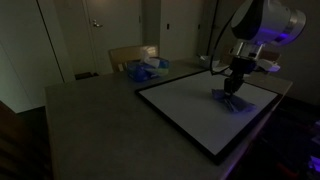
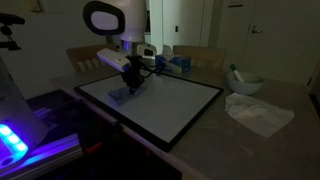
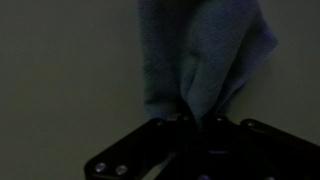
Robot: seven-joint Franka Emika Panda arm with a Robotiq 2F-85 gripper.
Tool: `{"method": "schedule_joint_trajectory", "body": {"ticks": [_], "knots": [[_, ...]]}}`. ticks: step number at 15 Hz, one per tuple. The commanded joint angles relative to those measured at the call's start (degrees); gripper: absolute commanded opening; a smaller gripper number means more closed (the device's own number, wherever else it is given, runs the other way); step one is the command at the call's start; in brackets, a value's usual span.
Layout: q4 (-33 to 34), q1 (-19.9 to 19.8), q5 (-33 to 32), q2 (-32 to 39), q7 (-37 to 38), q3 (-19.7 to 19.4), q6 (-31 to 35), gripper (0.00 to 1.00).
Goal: Use the towel to wipe the whiteboard
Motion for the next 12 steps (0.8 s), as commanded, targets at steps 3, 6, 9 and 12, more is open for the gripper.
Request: {"method": "schedule_joint_trajectory", "body": {"ticks": [3, 6, 9, 12], "knots": [[2.40, 4.09, 0.65, 2.99, 10.42, 1.89, 1.98, 0.03], [0.15, 7.51, -7.34, 2.05, 16.91, -0.36, 0.44, 0.03], [-2.86, 8.54, -13.71, -0.03, 20.17, -2.15, -0.57, 0.03], [-0.80, 9.21, -18.80, 1.71, 23.61, -4.80, -0.90, 0.03]]}}
